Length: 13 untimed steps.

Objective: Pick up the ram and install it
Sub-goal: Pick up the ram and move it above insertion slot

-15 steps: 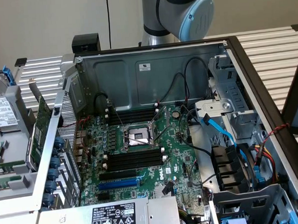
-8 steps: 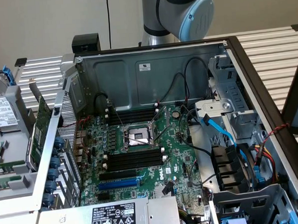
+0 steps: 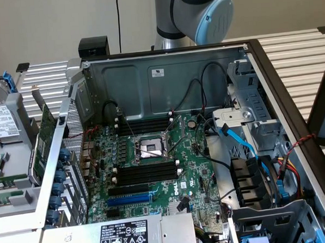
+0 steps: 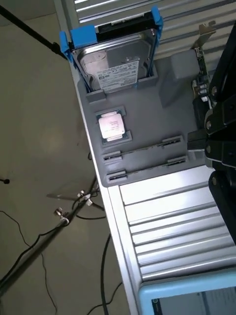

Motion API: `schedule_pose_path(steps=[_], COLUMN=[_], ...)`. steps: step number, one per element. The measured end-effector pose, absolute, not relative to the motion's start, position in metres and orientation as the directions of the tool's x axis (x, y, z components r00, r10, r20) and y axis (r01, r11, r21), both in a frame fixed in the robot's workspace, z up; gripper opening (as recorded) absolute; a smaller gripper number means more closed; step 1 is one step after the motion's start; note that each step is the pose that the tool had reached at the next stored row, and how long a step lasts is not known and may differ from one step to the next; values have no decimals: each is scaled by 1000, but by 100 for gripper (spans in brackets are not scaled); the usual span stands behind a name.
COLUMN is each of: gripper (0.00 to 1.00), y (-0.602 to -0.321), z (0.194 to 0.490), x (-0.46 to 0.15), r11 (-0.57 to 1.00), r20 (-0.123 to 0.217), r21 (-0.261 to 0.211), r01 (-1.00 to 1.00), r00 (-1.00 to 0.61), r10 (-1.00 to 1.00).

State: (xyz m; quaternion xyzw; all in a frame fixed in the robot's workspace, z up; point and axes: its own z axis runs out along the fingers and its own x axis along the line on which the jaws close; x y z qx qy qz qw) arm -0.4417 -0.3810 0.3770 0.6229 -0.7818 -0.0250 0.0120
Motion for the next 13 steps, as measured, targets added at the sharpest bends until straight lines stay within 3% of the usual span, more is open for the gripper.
schedule_pose_path(steps=[13], gripper=[11], y=[-381], z=[375], x=[-442], r11=[-11], r20=[-12], r21=[54], r01=[-998], r00=[10], r10=[-1000])
